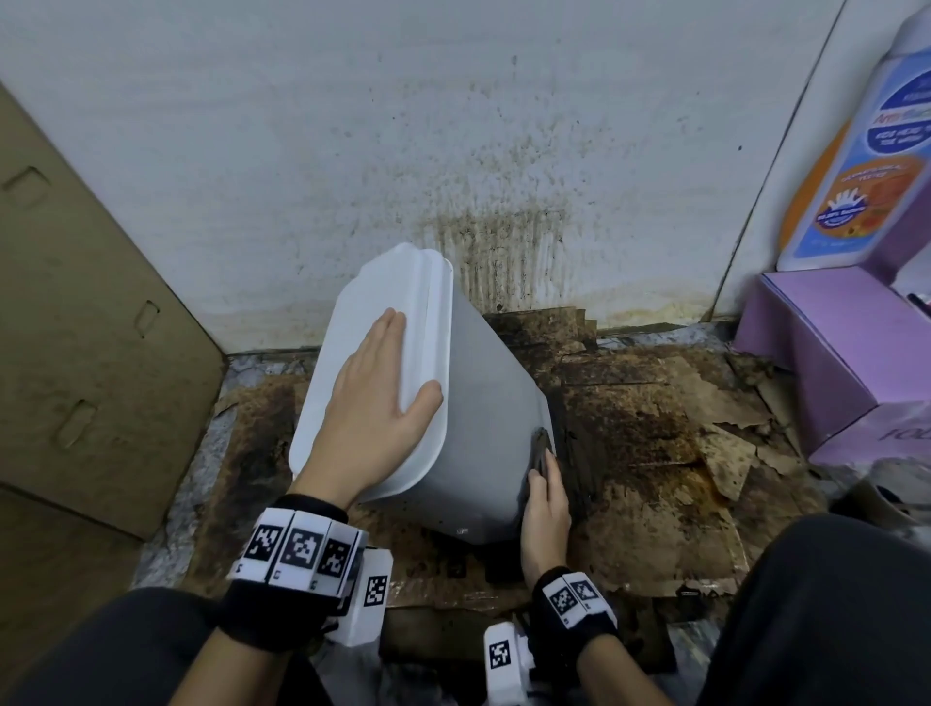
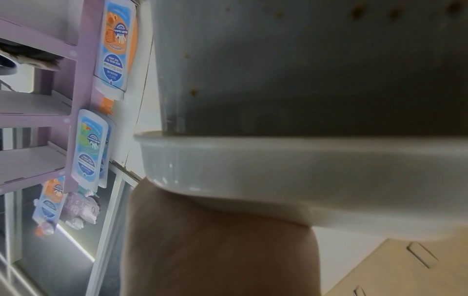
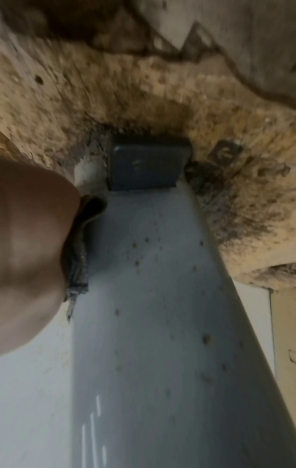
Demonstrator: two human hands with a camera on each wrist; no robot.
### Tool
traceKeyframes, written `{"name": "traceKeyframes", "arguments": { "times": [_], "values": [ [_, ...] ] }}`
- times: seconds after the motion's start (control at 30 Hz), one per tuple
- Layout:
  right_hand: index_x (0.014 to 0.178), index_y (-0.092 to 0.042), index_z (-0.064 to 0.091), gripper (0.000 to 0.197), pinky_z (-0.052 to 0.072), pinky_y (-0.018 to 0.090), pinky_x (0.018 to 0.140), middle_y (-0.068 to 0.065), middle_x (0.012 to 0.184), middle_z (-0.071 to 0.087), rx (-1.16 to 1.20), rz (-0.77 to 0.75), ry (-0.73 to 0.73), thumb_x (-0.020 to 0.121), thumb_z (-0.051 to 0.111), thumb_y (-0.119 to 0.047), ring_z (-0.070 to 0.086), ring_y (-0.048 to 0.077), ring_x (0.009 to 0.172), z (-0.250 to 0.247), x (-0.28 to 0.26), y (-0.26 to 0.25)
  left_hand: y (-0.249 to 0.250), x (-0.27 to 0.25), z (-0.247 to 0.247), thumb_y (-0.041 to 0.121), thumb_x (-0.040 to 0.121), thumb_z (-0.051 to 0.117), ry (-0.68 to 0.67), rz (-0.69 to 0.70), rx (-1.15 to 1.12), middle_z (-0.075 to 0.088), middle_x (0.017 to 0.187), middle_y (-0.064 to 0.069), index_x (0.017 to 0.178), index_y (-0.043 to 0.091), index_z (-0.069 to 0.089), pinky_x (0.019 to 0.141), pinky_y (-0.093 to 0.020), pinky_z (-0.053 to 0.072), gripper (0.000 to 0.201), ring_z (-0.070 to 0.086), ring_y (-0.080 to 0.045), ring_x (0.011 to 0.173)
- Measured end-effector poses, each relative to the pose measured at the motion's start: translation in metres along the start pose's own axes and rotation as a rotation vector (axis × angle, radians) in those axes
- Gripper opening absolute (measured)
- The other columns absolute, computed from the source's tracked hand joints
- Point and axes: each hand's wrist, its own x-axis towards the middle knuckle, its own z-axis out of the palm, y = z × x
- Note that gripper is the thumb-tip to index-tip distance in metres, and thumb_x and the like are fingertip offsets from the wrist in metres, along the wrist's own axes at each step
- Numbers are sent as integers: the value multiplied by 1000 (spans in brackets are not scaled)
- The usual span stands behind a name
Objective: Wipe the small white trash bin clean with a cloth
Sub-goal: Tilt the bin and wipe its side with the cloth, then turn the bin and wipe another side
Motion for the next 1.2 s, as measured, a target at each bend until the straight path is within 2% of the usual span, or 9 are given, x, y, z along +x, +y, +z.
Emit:
{"name": "traceKeyframes", "arguments": {
  "times": [0.13, 0.2, 0.33, 0.5, 0.63, 0.8, 0.97, 1.1, 1.2],
  "values": [
    [155, -26, 44, 47, 27, 24, 119, -11, 151, 43, 3, -86, -61, 109, 42, -22, 37, 5, 139, 9, -9, -26, -1, 0, 0, 64, 85, 28, 1, 0, -5, 6, 174, 3, 165, 18, 9, 129, -36, 9, 94, 6, -12, 159],
    [154, -28, 44, 47, 31, 36, 123, -7, 156, 45, -21, -153, -77, 108, 42, -26, 40, 9, 142, 17, -15, -38, -2, 0, 0, 64, 85, 28, 1, -2, -10, 7, 174, 3, 165, 17, 10, 129, -37, 9, 95, 6, -12, 159],
    [153, -36, 45, 51, 43, 50, 114, -2, 146, 57, -23, -259, -124, 102, 41, -39, 53, 19, 134, 35, -29, -62, -4, 0, 0, 65, 85, 27, -7, -1, -10, 5, 174, 3, 166, 17, 8, 129, -38, 9, 96, 4, -11, 159],
    [155, -30, 44, 45, 40, 35, 119, -16, 149, 54, 102, -320, -189, 110, 43, -23, 48, -2, 137, 38, -38, -100, -3, -1, 0, 66, 86, 28, -6, -3, -5, 4, 173, 6, 166, 20, 6, 130, -37, 8, 95, 3, -8, 159],
    [152, -27, 47, 42, 45, 34, 115, -18, 144, 59, 302, -303, -278, 111, 43, -22, 54, 0, 134, 35, -40, -127, 1, -1, 3, 62, 90, 31, 2, 8, 0, 4, 173, 9, 166, 22, 7, 128, -29, 5, 89, 2, -6, 158],
    [153, -33, 44, 52, 41, 41, 118, -18, 151, 52, 180, -384, -355, 102, 49, -42, 48, 1, 140, 35, -39, -144, 14, -2, 7, 52, 97, 24, 55, -25, -158, 16, 170, 9, 164, 25, 22, 129, -33, 8, 72, 9, -5, 156],
    [156, -32, 40, 50, 37, 34, 120, -18, 155, 45, 2, -475, -358, 106, 50, -36, 41, -6, 141, 22, -35, -154, 37, -5, 11, 43, 93, 25, 220, -128, -21, 38, 148, 1, 154, 34, 43, 114, -40, 25, 64, 28, -23, 130],
    [159, -29, 34, 56, 28, -1, 105, -23, 150, 38, -135, -518, -348, 106, 52, -32, 37, -24, 127, 8, -33, -166, 52, -4, 16, 40, 95, 27, 213, -118, -68, 46, 140, 1, 150, 23, 46, 105, -36, 27, 61, 28, -19, 119],
    [162, -33, 26, 64, 29, 15, 117, -21, 163, 30, -184, -543, -357, 105, 54, -36, 30, -8, 145, -5, -28, -173, 59, -2, 12, 39, 98, 24, 130, -85, -129, 46, 127, 6, 153, 22, 43, 99, -29, 26, 61, 26, -14, 109]
  ]
}}
